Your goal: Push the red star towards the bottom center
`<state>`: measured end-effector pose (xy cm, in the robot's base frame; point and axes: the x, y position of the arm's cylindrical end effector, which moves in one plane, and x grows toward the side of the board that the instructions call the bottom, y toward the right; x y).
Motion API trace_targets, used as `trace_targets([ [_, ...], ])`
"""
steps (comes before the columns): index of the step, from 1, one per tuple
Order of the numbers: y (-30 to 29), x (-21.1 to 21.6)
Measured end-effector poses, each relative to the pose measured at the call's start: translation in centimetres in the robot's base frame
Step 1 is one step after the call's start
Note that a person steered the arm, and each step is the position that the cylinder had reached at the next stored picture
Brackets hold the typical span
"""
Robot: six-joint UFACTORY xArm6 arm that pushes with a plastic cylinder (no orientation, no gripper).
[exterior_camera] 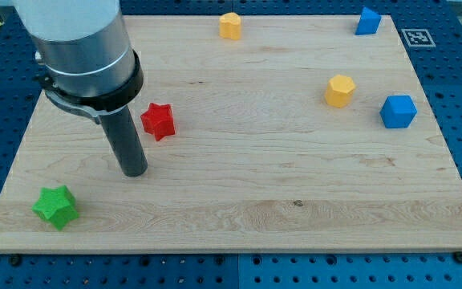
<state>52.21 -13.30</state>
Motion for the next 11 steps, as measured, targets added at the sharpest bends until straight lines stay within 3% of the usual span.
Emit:
trace_targets([
  [2,-1.6,-1.4],
  [4,-5.3,-8.1],
  [6,-1.9,-8.2],
  [8,6.2,-7.9],
  [11,10.9,-2.7],
])
